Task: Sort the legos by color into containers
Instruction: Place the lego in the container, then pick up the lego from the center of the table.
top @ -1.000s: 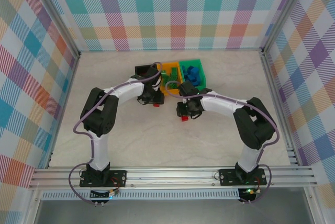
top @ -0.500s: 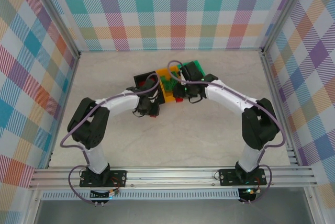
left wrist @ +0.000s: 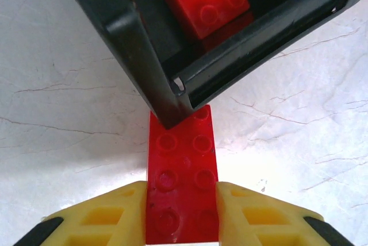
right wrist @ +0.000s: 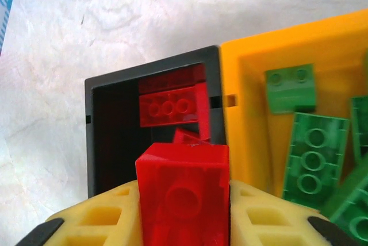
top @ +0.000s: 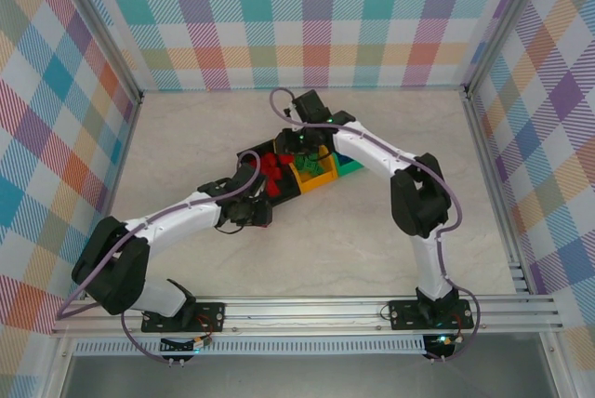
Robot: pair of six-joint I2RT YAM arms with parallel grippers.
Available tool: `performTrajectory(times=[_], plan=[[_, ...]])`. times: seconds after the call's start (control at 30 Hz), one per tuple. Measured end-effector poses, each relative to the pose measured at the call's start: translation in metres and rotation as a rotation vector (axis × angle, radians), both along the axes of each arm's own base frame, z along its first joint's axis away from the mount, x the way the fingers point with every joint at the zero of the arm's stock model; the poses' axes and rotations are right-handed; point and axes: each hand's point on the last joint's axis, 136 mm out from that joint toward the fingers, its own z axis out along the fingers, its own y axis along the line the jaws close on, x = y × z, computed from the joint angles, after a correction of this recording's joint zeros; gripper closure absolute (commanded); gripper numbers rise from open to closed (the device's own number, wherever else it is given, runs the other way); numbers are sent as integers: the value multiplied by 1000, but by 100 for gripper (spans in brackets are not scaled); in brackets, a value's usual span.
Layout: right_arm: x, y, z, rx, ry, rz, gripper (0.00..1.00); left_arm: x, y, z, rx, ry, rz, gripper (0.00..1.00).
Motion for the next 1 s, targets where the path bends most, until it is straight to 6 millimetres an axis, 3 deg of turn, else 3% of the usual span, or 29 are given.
performTrajectory(times=[0.17, 0.23, 0.33, 0.4, 0.6, 0.8, 0.9, 0.93, 1.0], plan=[[-15, 17, -17, -31, 19, 59, 39, -3, 0, -2, -6, 7, 8, 66], [-18, 18, -22, -42, 30, 64, 37, -3, -1, -3, -6, 10, 9, 60], [-18, 14, -26, -51, 36, 62, 35, -4, -1, -9, 3, 24, 13, 39], [-17, 14, -26, -51, 33, 65, 35, -6, -2, -15, 15, 36, 4, 31], [-28, 4, -25, -58, 25, 71, 35, -15, -7, -32, 77, 81, -31, 29], [-35, -3, -26, -60, 28, 70, 35, -7, -7, -43, 147, 88, -32, 47], [-38, -6, -26, -60, 26, 70, 35, -6, -6, -44, 154, 86, -30, 73], [-40, -7, -26, -61, 27, 70, 35, -6, -8, -43, 153, 84, -33, 77], [-41, -9, -27, -65, 27, 70, 35, -6, -10, -41, 156, 82, -36, 78]])
